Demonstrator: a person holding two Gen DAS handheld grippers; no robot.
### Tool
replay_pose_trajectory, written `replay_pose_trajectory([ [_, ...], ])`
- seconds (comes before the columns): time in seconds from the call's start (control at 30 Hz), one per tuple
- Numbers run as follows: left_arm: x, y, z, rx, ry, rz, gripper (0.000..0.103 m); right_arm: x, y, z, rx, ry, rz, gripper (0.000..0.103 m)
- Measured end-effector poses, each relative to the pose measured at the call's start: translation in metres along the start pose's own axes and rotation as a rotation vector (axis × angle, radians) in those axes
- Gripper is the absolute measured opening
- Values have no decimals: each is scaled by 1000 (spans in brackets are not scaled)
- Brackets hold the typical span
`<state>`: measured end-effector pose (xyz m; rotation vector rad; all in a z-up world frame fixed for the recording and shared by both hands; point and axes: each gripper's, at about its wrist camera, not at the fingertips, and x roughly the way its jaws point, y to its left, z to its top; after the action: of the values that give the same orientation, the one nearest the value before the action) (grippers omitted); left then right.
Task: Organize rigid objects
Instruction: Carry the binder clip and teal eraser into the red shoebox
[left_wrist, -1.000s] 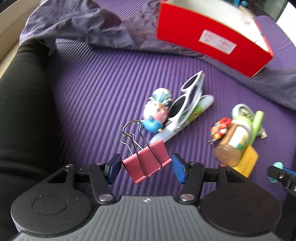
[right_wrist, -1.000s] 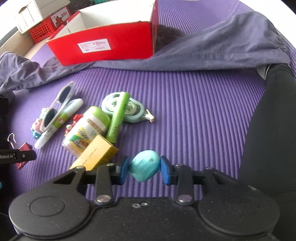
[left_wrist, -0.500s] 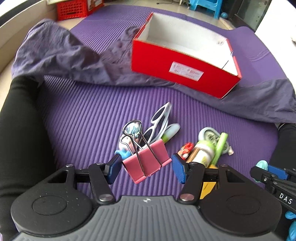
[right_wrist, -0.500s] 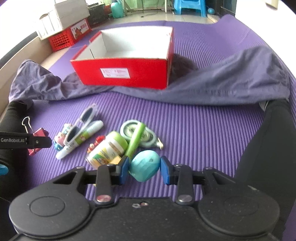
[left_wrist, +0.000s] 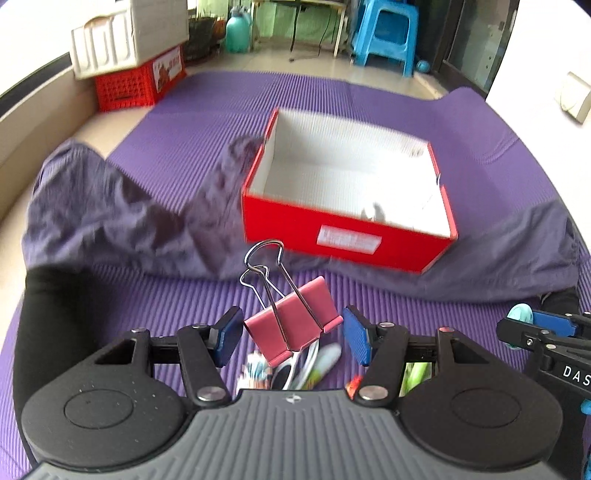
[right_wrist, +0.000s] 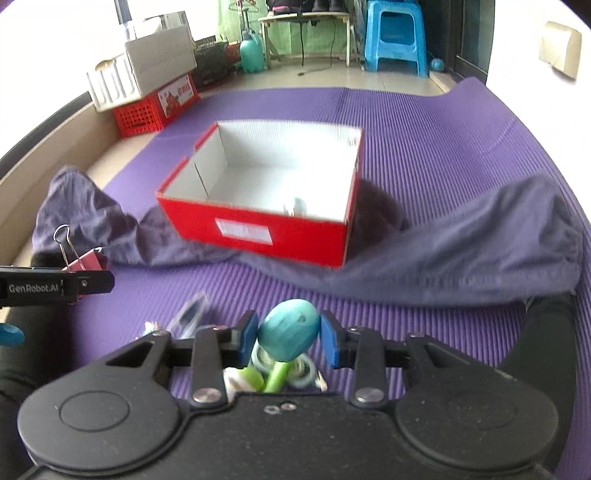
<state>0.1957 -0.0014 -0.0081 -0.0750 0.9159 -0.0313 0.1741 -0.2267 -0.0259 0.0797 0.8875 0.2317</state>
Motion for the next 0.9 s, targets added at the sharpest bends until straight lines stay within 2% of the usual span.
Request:
replay_pose_trajectory([
  [0.37,17,-6,61,43,-58,18,59,23,7,60,-37,-44,-10,35],
  [0.9,94,-17,132,120,-25,23,59,101,4,132,-77,-55,-29,35],
])
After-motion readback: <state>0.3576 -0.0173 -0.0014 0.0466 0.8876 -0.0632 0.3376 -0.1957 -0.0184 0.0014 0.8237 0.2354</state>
